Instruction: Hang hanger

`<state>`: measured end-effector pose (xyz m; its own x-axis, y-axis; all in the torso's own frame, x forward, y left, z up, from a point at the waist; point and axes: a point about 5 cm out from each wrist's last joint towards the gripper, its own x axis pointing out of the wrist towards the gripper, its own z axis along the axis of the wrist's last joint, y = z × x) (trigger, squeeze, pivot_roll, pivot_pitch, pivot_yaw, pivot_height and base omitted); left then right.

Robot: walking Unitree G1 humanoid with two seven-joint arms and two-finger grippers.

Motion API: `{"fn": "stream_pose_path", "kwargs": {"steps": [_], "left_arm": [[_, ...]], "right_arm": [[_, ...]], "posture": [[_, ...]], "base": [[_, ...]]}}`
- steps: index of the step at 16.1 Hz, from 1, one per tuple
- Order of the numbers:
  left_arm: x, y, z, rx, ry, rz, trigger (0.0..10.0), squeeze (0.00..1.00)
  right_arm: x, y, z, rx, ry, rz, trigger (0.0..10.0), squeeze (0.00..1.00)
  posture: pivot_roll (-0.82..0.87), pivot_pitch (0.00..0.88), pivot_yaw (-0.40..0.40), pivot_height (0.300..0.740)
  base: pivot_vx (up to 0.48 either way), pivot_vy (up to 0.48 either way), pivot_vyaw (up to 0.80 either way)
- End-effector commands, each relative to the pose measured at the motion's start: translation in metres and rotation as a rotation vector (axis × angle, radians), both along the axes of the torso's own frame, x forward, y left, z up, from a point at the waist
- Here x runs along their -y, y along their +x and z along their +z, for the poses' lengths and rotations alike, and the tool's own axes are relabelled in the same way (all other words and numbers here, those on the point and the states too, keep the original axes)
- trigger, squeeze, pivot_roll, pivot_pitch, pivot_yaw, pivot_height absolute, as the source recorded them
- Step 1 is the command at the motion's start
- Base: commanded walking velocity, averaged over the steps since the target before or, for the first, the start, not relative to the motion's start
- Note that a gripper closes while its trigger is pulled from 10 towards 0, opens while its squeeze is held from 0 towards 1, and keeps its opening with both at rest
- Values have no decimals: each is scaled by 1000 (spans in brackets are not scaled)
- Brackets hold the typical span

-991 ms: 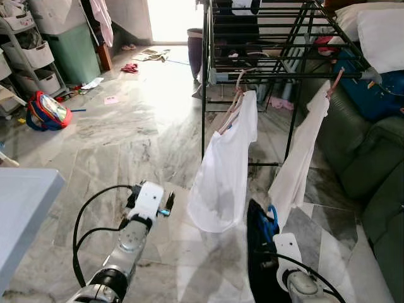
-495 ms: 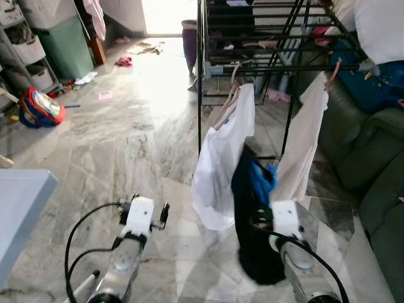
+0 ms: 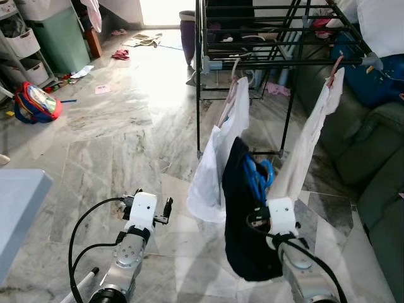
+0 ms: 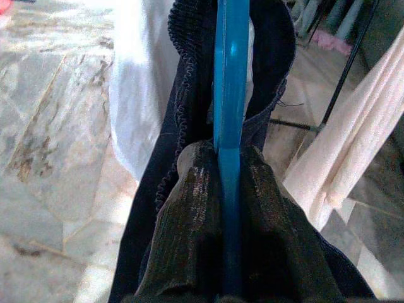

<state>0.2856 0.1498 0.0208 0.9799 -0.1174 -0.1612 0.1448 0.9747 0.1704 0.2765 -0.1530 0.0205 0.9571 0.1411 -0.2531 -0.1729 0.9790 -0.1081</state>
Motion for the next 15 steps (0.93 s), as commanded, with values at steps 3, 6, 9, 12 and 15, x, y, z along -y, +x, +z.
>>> {"fn": "stream_pose_path", "kwargs": {"steps": [3,6,9,12,15], "left_arm": [[-11,-4,-8,-56,0,36,10000,0],[-10,-4,-8,-59,-5,37,10000,0],[-8,-3,-8,-59,-5,33,10000,0],[-12,-8,-17,-109,25,33,10000,0],[-20,-24,-40,-257,39,48,10000,0]], "right_arm": [[0,-3,2,-7,5,-6,10000,0],[2,-5,0,-16,7,-15,10000,0],[3,-7,0,-23,9,-24,10000,0],[9,-11,-9,-61,20,-61,10000,0],[15,-22,-30,-168,16,-87,10000,0]], "posture": [[62,152,7,740],[56,156,5,740],[50,158,3,740],[45,161,4,740],[46,159,6,740]], "base": [[0,0,0],[0,0,0],[0,0,0],[0,0,0],[0,0,0]]}}
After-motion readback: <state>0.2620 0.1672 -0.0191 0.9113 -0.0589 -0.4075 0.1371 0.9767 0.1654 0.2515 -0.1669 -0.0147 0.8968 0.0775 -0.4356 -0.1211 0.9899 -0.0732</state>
